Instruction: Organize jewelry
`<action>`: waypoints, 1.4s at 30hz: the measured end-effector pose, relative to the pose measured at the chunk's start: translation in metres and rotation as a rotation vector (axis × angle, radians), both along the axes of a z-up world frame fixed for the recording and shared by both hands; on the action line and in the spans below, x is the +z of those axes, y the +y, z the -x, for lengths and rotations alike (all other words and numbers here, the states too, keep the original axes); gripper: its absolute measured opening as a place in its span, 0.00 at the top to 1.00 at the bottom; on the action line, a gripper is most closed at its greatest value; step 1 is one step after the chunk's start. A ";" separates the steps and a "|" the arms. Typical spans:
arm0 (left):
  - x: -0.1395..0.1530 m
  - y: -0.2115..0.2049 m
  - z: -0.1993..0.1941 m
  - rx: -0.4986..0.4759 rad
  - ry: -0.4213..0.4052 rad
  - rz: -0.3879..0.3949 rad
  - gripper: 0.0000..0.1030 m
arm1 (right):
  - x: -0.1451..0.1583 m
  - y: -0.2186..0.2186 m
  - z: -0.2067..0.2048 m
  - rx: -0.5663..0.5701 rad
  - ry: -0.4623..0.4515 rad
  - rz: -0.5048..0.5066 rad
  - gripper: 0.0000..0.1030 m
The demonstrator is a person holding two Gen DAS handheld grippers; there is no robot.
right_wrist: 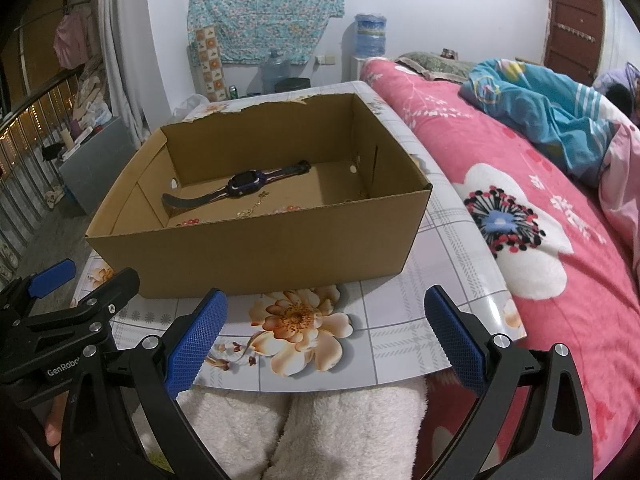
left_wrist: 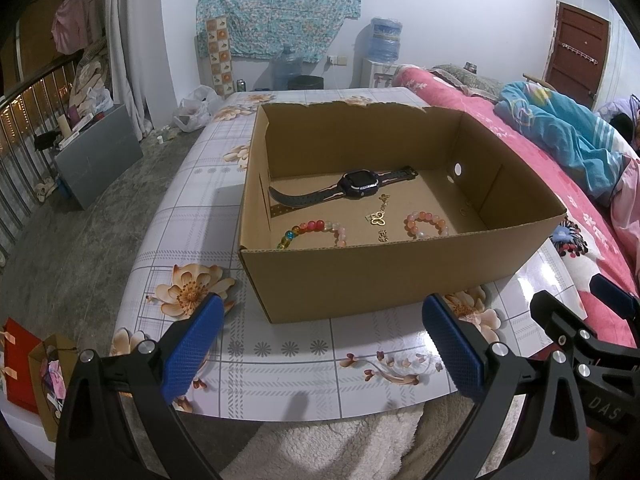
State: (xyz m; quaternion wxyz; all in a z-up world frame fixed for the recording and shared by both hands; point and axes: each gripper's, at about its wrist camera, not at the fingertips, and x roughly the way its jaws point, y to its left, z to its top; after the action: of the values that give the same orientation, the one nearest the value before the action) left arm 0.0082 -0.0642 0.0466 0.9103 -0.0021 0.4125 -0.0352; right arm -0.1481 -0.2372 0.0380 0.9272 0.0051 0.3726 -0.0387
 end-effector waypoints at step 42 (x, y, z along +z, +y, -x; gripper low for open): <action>-0.001 -0.002 0.006 -0.005 0.008 0.007 0.05 | 0.002 0.000 0.000 -0.019 -0.005 -0.009 0.08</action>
State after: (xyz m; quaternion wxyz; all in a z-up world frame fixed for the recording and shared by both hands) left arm 0.0022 -0.0663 0.0455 0.9085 -0.0046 0.4160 -0.0388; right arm -0.1482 -0.2375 0.0402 0.9277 0.0127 0.3702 -0.0458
